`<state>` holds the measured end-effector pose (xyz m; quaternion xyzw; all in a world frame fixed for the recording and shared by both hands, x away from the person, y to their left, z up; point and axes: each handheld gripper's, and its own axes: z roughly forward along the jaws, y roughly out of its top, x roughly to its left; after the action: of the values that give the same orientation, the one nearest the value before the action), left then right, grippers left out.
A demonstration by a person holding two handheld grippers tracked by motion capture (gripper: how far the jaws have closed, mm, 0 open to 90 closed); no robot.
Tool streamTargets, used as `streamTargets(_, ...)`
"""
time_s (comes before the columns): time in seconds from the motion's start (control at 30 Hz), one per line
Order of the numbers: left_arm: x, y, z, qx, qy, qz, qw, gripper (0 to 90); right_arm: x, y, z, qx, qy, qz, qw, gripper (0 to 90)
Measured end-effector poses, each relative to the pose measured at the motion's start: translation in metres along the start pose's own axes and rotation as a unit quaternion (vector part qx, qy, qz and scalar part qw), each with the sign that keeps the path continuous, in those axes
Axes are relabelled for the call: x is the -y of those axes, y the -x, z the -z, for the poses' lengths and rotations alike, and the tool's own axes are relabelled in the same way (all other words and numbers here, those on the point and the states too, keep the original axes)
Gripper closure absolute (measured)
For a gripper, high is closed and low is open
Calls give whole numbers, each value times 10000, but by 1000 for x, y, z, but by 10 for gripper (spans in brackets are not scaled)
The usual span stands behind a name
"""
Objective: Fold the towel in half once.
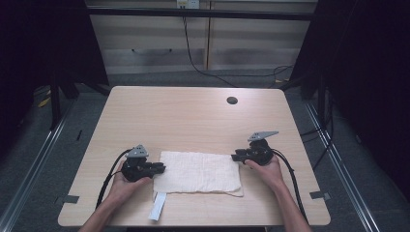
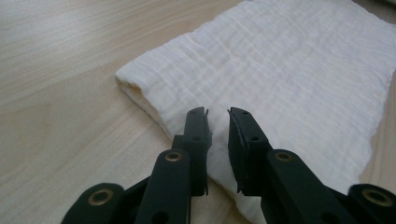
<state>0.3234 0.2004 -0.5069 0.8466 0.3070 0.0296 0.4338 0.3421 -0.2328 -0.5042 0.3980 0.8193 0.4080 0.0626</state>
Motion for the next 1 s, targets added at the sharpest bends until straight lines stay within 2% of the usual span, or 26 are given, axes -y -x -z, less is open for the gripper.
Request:
streamTargets(0.1,2,1,1,14,20,27,10000,773,0,-1,-3,32,-38,27,10000,617)
streamTargets(0.13,2,1,2,2,15,15,10000,773,0,-2,-4,43,-41,39,10000,624)
streamTargets(0.17,3,1,2,5,19,14,10000,773,1,-2,-5,-42,-7,29,10000,634)
streamTargets(0.2,3,1,2,4,21,7,10000,773,0,-3,-5,-5,-54,51,10000,640)
streamTargets(0.4,3,2,3,-17,22,12,10000,772,1,-6,-7,-39,-70,241,9997,848)
streamTargets(0.47,4,5,4,-83,3,6,10000,772,1,-7,-7,-15,-44,180,9998,870)
streamTargets(0.6,5,9,7,31,8,38,10000,747,1,-8,-6,-10,-78,185,9998,881)
streamTargets(0.67,4,5,10,64,104,139,9998,709,1,-8,-7,-1,-78,186,9998,882)
streamTargets(0.73,0,-2,15,-10,146,254,9996,698,1,-9,-7,10,-74,178,9998,882)
streamTargets(0.83,-10,-17,24,-133,356,388,9985,693,1,-8,-7,-3,-87,173,9998,882)
streamTargets(0.9,-17,-27,25,-158,421,530,9976,671,1,-7,-7,-32,-61,155,9999,882)
streamTargets(1.0,-26,-37,17,-67,374,564,9977,618,1,-7,-7,-15,-55,154,9999,882)
